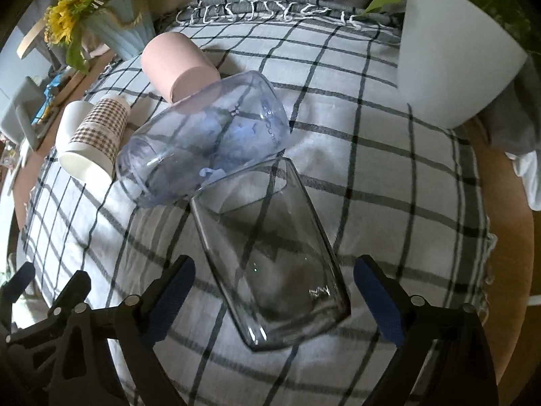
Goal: Flip cup upside down
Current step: 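Move the right tool toward the grey glass tumbler and grasp it, then lift the grey tumbler with the right tool and rotate it upright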
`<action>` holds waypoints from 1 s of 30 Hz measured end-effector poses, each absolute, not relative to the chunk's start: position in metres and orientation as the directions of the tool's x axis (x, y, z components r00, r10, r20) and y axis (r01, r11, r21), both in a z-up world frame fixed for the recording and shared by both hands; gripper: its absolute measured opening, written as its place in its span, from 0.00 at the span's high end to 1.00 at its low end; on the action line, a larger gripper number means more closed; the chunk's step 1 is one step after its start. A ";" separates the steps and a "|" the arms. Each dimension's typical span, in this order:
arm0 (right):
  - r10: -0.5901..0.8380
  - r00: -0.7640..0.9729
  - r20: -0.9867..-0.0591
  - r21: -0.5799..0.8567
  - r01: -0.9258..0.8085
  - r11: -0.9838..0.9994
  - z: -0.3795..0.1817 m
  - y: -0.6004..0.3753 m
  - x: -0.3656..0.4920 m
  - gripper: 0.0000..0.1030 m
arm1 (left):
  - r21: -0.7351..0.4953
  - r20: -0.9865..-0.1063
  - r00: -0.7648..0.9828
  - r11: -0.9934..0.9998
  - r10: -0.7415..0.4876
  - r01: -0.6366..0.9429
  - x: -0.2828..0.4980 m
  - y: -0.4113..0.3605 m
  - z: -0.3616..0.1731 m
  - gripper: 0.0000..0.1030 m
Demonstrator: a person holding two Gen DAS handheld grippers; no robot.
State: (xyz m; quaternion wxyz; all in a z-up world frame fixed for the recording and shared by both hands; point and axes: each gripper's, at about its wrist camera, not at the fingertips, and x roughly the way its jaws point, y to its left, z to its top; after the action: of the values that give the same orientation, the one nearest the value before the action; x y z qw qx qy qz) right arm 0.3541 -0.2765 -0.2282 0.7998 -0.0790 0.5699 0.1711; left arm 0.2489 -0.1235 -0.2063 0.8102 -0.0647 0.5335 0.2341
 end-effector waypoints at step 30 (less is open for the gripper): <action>0.111 0.291 -0.950 0.107 -0.028 0.994 -0.218 -0.240 0.316 0.26 | 0.115 -0.883 0.442 0.985 0.160 -0.127 0.257 -0.035 -0.192 0.00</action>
State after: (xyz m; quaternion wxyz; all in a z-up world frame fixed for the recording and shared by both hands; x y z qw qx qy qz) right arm 0.3162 -0.2404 -0.2185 0.8028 0.0349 0.5936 0.0432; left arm 0.2566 -0.0353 -0.1917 0.8489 0.0158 0.5215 0.0846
